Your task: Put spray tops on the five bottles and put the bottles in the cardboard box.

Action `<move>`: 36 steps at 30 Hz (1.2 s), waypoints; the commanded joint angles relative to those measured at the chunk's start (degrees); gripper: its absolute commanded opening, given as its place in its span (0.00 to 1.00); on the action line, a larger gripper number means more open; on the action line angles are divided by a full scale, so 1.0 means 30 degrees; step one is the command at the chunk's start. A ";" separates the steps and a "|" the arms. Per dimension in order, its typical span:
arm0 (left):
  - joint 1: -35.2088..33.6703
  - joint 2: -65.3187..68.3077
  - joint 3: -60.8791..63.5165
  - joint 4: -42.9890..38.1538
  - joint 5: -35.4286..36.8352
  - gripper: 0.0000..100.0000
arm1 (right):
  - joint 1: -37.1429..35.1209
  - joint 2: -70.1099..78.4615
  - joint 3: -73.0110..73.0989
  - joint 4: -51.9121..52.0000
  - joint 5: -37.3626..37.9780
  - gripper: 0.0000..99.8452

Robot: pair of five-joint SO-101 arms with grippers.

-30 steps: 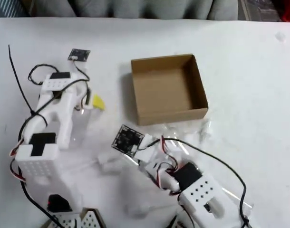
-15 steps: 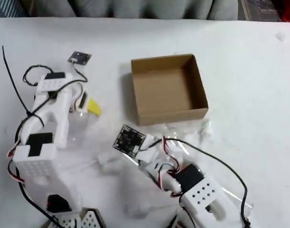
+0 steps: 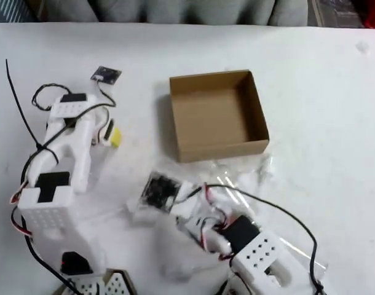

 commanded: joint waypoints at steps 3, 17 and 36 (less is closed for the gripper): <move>0.0161 -0.1158 -0.1231 -0.0821 0.0029 0.03 | -0.3648 -0.0103 -0.0264 0.1626 0.0264 0.04; -0.0542 -0.1187 -0.1289 -0.1729 0.2491 0.02 | -0.3297 0.4029 -0.5832 0.2388 0.3136 0.09; -0.0718 -0.1187 -0.1319 -0.1817 0.2491 0.02 | -0.5670 1.1326 -0.5275 -0.3062 0.3282 0.16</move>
